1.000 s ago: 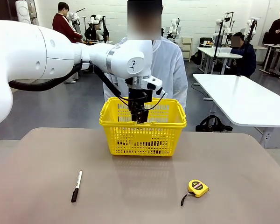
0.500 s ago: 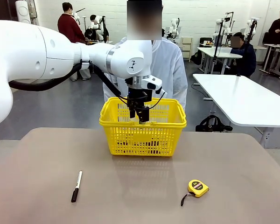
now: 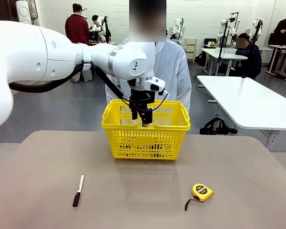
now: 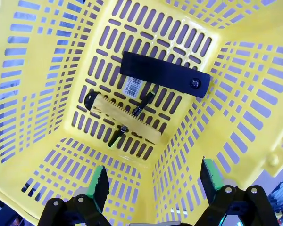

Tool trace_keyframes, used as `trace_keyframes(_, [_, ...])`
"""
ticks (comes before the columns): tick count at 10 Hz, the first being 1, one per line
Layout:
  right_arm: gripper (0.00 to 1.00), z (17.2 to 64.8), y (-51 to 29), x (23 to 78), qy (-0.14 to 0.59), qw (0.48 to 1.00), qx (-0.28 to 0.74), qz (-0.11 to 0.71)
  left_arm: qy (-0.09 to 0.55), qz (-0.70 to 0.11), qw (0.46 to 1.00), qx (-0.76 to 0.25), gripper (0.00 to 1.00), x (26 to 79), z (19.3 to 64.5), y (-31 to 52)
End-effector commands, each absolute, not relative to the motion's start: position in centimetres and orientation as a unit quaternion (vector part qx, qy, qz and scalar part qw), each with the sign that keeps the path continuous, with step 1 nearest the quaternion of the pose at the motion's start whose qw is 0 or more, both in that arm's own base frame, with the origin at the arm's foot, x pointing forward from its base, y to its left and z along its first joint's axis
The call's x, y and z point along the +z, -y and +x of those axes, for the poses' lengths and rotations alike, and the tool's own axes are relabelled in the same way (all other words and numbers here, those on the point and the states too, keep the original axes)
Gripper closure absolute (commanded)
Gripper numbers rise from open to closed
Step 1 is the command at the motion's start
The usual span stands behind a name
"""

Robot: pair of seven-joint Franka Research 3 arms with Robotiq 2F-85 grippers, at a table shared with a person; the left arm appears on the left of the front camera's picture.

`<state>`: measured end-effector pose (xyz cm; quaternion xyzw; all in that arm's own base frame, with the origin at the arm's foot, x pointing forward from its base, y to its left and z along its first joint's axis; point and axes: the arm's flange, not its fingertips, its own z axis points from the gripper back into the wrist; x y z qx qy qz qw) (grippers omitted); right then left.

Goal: Place the items the person wants into the basket.
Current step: Pick up the item the person points to and place it in the Market Basket.

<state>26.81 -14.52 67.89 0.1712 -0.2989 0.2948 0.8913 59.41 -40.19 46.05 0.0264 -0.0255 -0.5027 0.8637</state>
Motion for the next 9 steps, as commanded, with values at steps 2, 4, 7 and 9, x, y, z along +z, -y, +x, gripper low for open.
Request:
trace_keyframes(2, [0.0, 26.9, 14.5, 67.8, 0.301, 0.887, 0.301, 0.179, 0.068, 0.038, 0.879, -0.471, 0.0, 51.0, 58.5, 38.9])
trace_keyframes(4, [0.0, 26.9, 14.5, 67.8, 0.301, 0.887, 0.301, 0.179, 0.112, 0.022, 0.903, -0.414, 0.0, 58.2, 52.8, 33.3])
trace_keyframes(7, [0.0, 26.9, 14.5, 67.8, 0.301, 0.887, 0.301, 0.179, 0.149, -0.01, 0.921, -0.359, 0.0, 62.5, 43.3, 25.5])
trace_keyframes(9, [0.0, 26.9, 14.5, 67.8, 0.301, 0.887, 0.301, 0.179, 0.181, -0.012, 0.925, -0.334, 0.0, 63.4, 37.0, 20.7])
